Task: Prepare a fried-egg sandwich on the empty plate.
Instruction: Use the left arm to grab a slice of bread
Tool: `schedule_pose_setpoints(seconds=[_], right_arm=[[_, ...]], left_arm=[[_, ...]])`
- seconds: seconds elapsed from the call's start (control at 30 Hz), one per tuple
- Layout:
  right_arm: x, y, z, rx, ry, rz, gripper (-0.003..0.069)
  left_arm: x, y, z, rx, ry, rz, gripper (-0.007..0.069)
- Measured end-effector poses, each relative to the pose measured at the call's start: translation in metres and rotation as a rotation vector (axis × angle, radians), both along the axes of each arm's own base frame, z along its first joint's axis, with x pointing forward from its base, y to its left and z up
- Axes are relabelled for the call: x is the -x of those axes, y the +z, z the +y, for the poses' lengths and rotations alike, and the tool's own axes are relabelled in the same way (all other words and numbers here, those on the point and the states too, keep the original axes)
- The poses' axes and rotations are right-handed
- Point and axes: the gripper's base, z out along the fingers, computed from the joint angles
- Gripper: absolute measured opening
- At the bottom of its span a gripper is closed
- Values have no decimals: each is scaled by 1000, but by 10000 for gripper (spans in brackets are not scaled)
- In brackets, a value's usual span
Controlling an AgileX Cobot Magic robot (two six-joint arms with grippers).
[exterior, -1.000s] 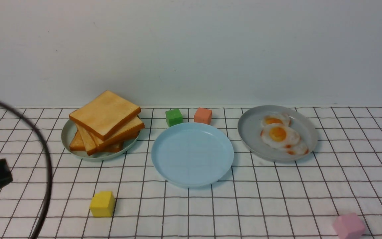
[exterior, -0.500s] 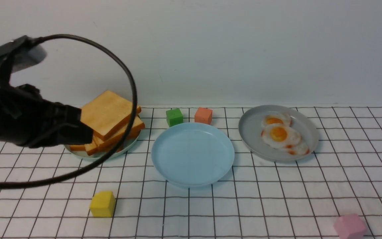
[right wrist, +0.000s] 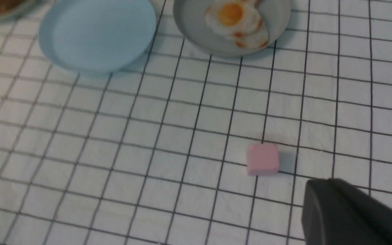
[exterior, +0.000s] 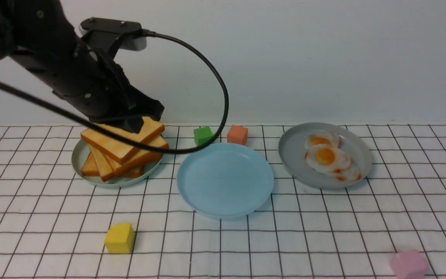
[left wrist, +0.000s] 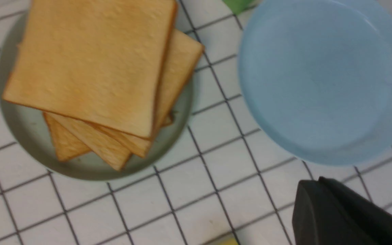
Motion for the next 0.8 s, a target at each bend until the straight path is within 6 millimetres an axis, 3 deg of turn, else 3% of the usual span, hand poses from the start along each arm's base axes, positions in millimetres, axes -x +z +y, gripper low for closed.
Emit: schedule_pose_setpoints(seconds=[0.2, 0.23, 0.3, 0.47, 0.63, 0.8], right_arm=[[-18, -5, 13, 120, 23, 49, 3], [-19, -5, 13, 123, 25, 50, 3], [-20, -6, 14, 136, 34, 54, 3], [-19, -6, 13, 143, 33, 62, 3], [-19, -7, 14, 132, 38, 70, 3], [-17, -7, 16, 110, 48, 87, 6]], left_arm=[[-50, -29, -9, -61, 10, 26, -13], [-52, -32, -9, -62, 11, 33, -13], [-73, -51, -12, -84, 18, 51, 8], [-98, -78, -10, -147, 21, 69, 154], [-104, -89, -5, -224, 28, 67, 340], [-113, -102, -1, -282, 63, 39, 392]])
